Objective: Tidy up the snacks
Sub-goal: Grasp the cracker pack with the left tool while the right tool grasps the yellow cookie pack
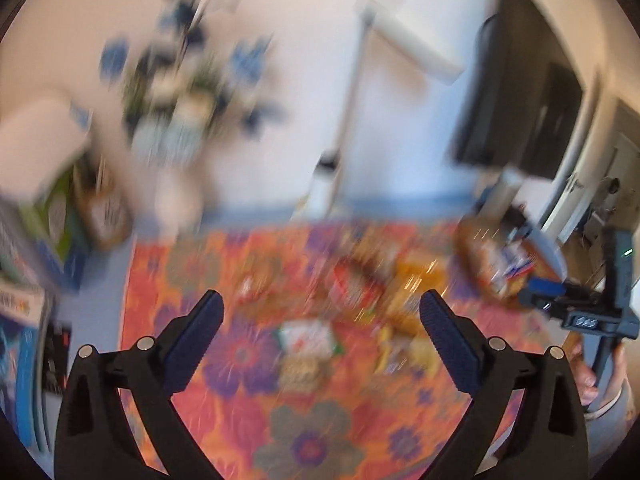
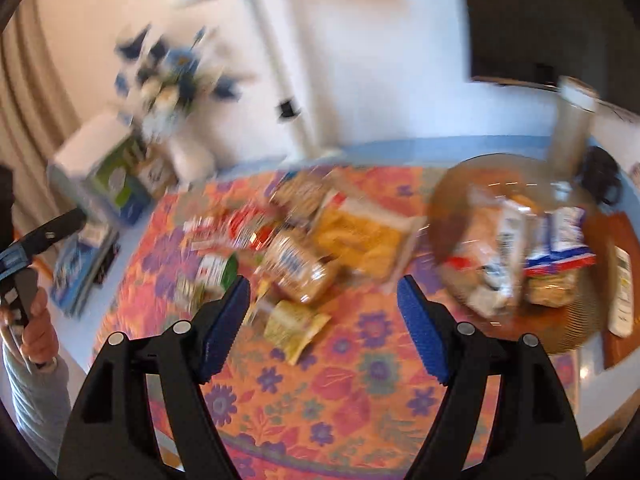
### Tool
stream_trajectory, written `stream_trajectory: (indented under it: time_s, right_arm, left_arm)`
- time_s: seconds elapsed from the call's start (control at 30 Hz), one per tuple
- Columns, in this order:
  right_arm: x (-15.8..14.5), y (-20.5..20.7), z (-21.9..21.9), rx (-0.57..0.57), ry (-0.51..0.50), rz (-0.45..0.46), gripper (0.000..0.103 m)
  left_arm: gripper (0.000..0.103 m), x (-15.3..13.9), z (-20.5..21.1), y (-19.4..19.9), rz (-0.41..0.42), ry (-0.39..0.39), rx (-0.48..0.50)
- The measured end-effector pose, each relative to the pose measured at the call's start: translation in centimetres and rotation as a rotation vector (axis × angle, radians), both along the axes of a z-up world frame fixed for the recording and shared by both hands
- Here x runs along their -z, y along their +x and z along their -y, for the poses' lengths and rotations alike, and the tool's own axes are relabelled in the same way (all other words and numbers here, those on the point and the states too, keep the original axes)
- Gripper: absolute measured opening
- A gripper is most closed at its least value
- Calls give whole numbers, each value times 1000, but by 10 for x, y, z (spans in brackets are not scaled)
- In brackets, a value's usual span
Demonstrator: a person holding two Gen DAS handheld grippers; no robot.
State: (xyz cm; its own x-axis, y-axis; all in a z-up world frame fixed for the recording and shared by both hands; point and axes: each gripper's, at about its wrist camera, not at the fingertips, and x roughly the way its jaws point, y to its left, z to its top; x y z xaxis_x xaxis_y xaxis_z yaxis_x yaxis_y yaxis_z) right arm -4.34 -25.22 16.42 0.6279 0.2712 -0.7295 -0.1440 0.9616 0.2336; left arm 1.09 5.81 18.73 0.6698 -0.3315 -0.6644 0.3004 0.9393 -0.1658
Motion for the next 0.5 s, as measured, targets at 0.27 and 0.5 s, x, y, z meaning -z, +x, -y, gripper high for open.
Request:
stream_trajectory:
  time_s: [0.27, 0.5]
  right_arm:
    - [90, 53, -62, -137, -51, -210, 60]
    - [114, 57, -70, -182, -30, -267, 60]
  left_arm:
    - [97, 135, 3, 40, -257, 7, 6]
    - [97, 170, 21, 44, -271, 134, 32]
